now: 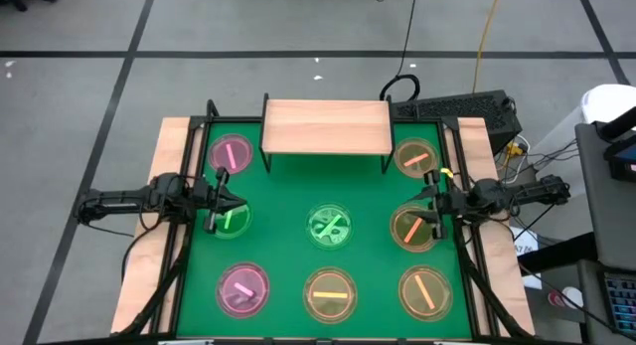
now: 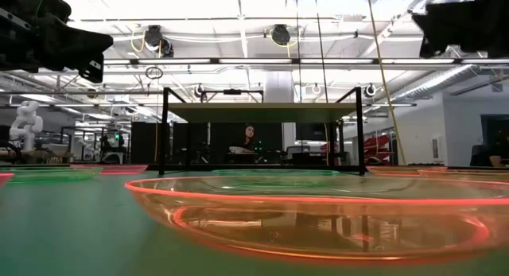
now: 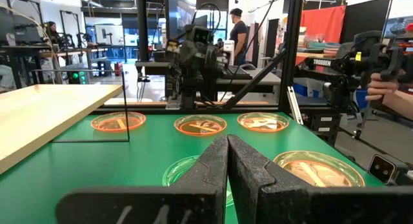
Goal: Place and stack plates onto a shelf
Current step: Put the orange plate on the shelf
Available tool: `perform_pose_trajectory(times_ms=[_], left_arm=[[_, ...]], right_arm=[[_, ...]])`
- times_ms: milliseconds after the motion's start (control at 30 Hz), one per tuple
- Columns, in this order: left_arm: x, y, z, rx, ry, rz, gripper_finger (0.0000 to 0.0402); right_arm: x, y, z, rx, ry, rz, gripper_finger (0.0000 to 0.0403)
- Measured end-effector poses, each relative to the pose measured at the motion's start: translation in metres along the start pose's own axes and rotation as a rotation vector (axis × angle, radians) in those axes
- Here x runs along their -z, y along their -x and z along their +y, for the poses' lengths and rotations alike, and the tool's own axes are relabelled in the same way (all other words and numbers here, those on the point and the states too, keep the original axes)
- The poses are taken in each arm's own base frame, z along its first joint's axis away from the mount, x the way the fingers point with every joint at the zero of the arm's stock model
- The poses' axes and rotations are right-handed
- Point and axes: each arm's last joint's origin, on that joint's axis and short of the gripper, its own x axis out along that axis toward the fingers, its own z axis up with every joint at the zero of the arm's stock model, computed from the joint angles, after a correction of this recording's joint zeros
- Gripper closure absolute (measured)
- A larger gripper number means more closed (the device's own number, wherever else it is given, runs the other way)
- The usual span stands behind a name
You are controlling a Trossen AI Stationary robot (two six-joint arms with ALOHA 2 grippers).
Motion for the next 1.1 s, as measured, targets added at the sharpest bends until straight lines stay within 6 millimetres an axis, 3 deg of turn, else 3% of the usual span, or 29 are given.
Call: perform_pose_trajectory(times_ms=[200, 333, 633, 933, 1100], left_arm=[[0.000, 0.000, 0.000, 0.000, 0.000, 0.000, 0.0387], [0.000, 0.000, 0.000, 0.000, 0.000, 0.000, 0.0387], [0.000, 0.000, 0.000, 0.000, 0.000, 0.000, 0.0387], [0.000, 0.000, 0.000, 0.000, 0.000, 0.000, 0.0387], [0.000, 0.000, 0.000, 0.000, 0.000, 0.000, 0.0387]], right_arm=[[-0.020, 0.002, -0.005, 0.060, -0.143, -0.206, 0.0271], [-0.026, 0.004, -0.007, 0.115, -0.096, -0.262, 0.0271], [-0.005, -0.015, -0.005, 0.165, -0.023, 0.015, 0.0271], [0.002, -0.062, -0.002, 0.186, 0.028, 0.305, 0.0271], [0.023, -0.085, 0.004, 0.157, 0.058, 0.451, 0.0271]])
